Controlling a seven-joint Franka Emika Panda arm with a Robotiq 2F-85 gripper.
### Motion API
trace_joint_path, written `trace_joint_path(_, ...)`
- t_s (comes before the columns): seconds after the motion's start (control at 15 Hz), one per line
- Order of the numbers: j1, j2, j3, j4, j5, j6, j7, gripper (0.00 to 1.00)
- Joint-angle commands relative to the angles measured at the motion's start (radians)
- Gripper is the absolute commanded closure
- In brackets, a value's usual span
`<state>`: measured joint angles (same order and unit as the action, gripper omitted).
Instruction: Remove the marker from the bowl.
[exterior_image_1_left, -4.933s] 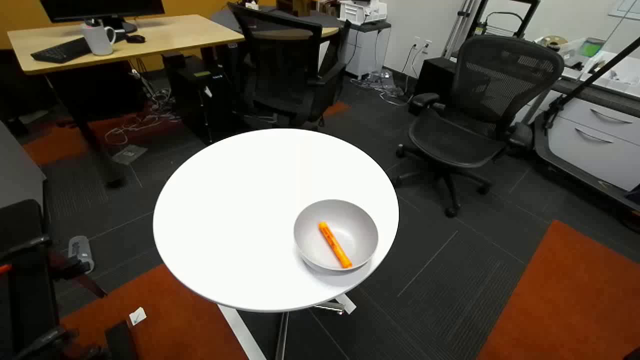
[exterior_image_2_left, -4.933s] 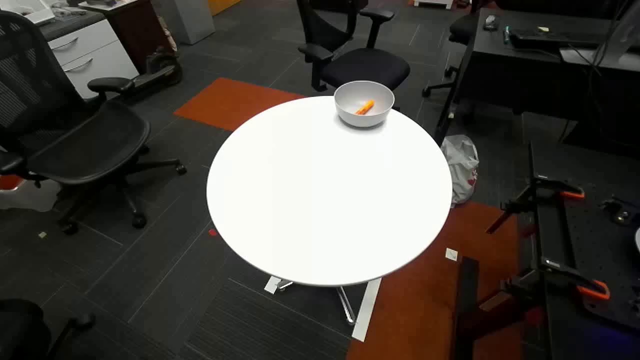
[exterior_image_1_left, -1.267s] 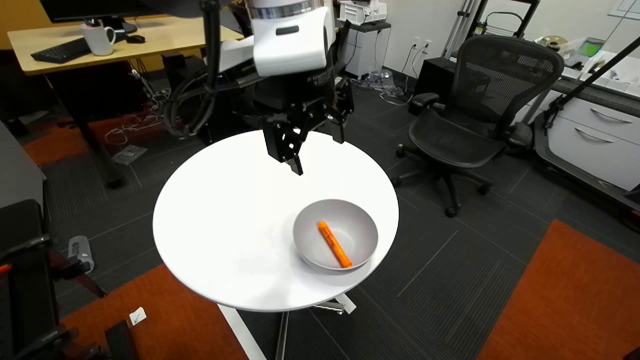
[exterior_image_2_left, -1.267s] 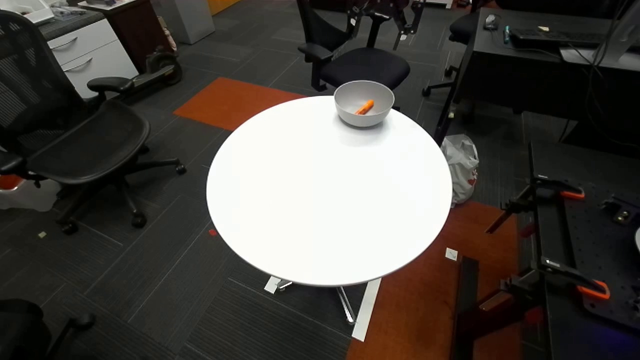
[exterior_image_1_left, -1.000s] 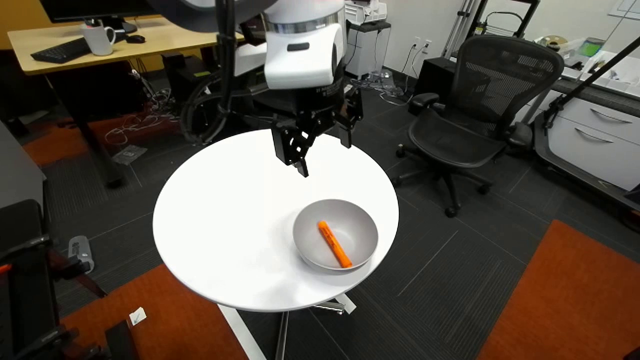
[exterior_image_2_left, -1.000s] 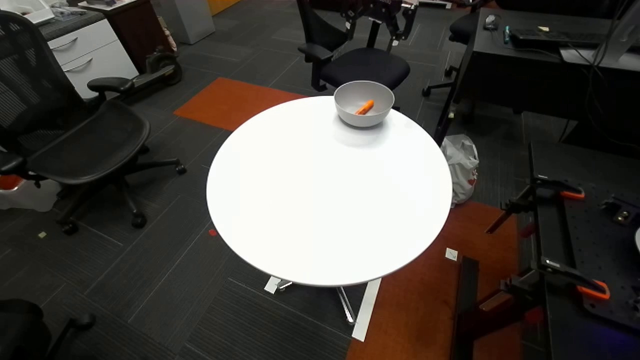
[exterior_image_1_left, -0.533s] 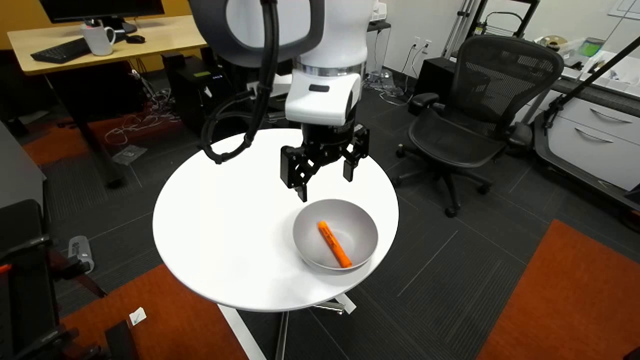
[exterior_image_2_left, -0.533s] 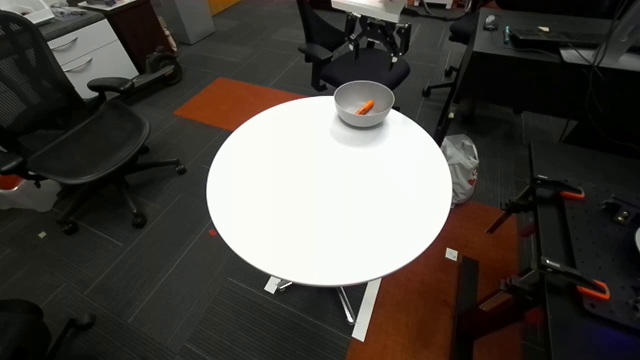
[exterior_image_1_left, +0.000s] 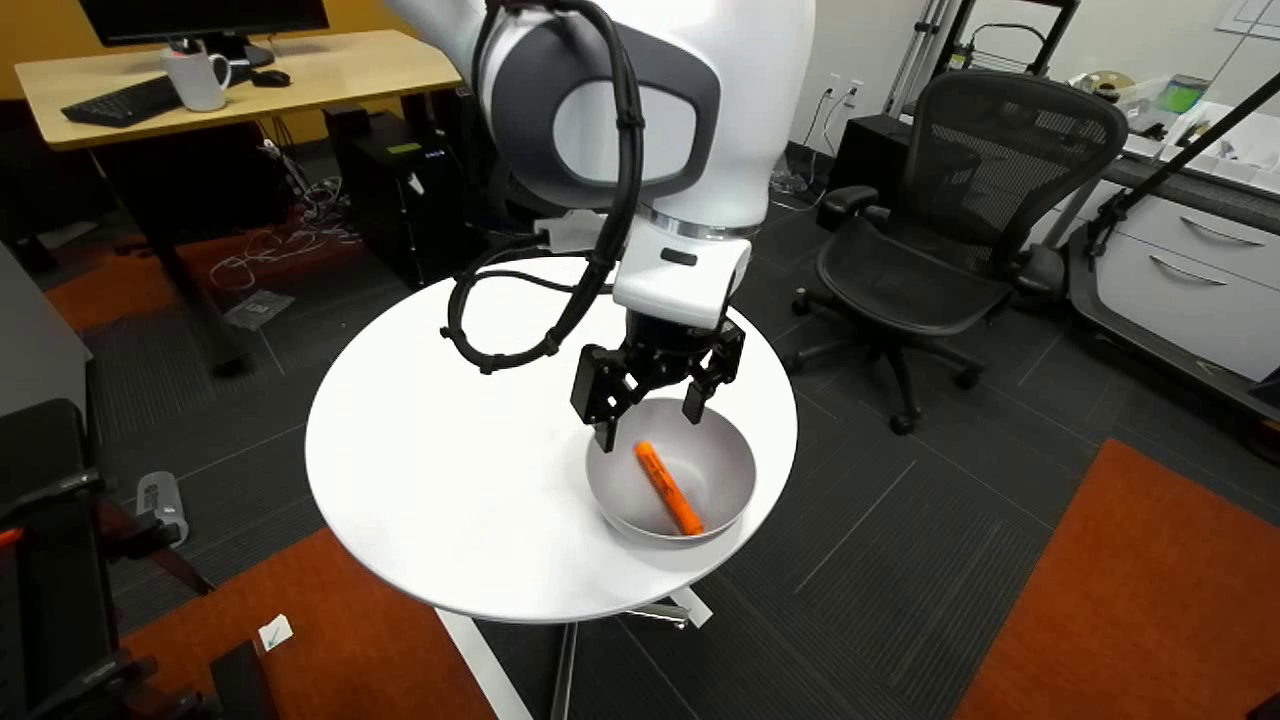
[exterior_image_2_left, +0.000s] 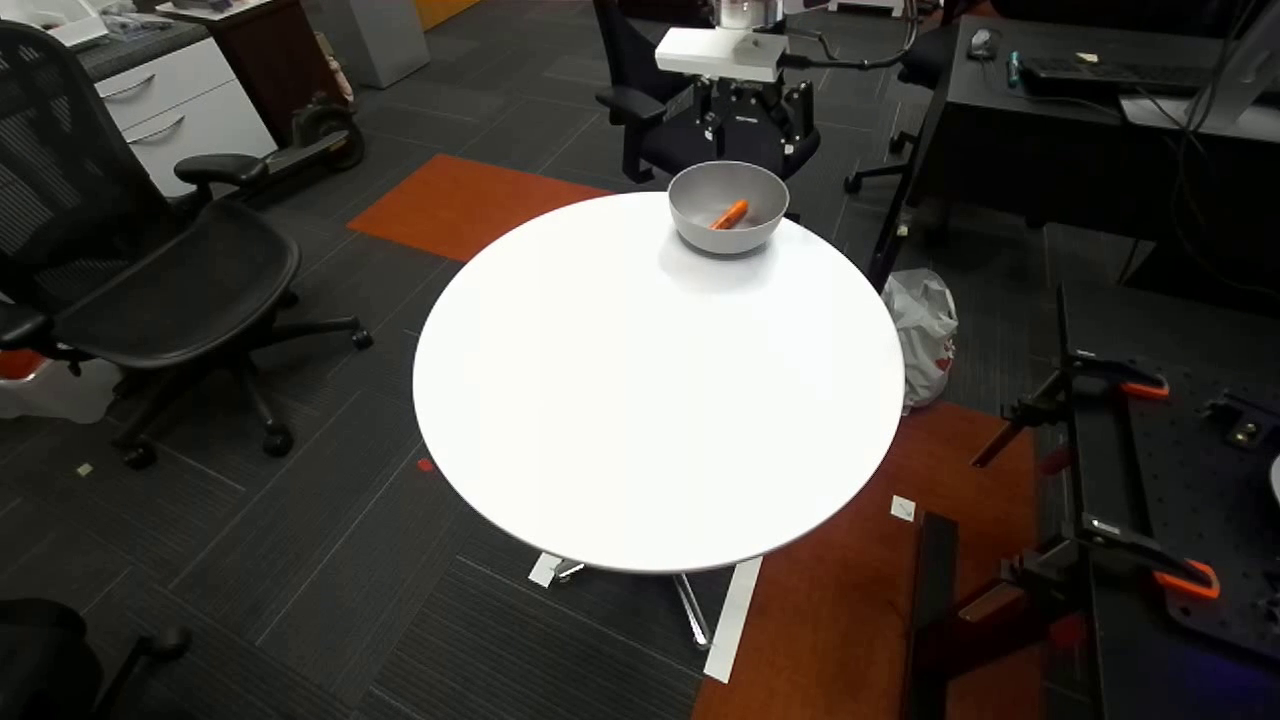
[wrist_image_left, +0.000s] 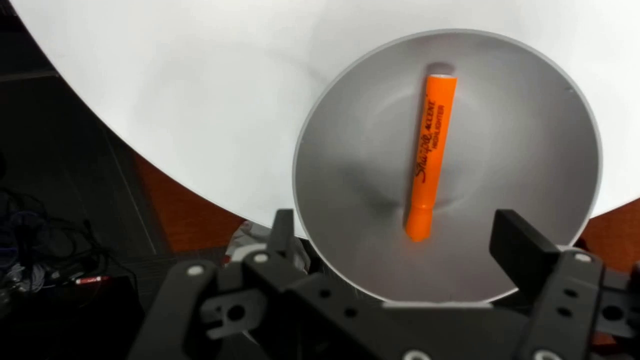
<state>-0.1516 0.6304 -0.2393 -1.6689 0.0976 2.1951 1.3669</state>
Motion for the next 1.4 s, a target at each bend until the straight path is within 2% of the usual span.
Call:
trace_joint_path(0.0, -0.03, 0.076, 0.016, 0.09, 0.038, -0.046, -0.026, 0.0)
trace_joint_path(0.67, -0.055, 0.174, 0.033, 0.118, 0.058, 0.077, -0.178, 0.0)
trace_joint_path(1.2, -0.052, 0.235, 0.028, 0.141, 0.078, 0.082, -0.187, 0.0)
trace_joint_path(1.27, -0.051, 0.239, 0.026, 0.141, 0.076, 0.087, -0.187, 0.25)
trace_joint_path(1.33, -0.047, 0.241, 0.023, 0.14, 0.074, 0.089, -0.182, 0.28)
